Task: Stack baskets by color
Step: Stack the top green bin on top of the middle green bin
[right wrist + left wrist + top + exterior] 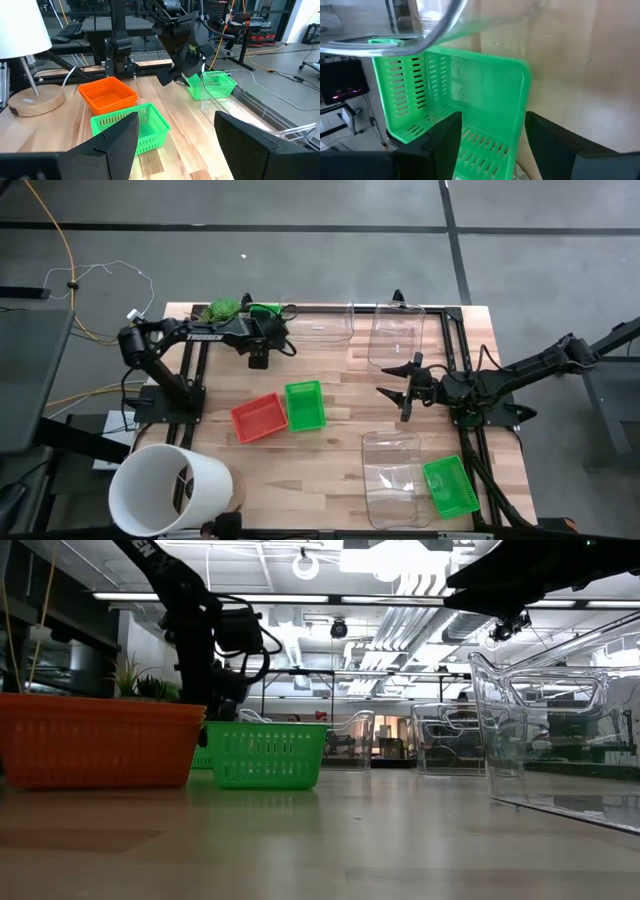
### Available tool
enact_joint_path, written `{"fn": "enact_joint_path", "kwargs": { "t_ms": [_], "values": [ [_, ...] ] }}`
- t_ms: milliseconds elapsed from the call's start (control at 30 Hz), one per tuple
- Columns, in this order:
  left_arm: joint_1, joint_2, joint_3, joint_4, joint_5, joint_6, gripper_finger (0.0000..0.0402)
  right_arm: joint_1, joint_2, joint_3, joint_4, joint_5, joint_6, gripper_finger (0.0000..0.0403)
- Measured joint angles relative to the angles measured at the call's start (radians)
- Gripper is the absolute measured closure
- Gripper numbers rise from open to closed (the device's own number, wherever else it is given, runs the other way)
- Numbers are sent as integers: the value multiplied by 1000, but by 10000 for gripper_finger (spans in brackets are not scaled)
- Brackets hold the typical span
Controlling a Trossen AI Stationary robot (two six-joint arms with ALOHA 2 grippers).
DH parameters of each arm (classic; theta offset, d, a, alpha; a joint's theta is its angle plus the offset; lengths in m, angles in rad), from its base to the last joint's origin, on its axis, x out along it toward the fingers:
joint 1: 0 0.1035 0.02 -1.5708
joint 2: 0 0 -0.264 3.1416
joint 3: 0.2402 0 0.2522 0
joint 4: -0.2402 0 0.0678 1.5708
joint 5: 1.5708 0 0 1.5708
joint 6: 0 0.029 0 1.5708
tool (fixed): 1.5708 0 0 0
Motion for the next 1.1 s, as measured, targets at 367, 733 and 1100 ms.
{"fn": "enact_joint_path", "kwargs": {
  "t_ms": [367, 733, 1100],
  "values": [
    [11, 54, -1, -1, -39, 18, 276, 0, 0, 0, -6, 3, -2, 155],
    [-18, -29, 0, -27, -70, -9, 391, 0, 0, 0, -12, 3, -1, 155],
    [-120, -233, 0, -95, -206, -92, 400, 0, 0, 0, -13, 3, -2, 155]
  ]
}}
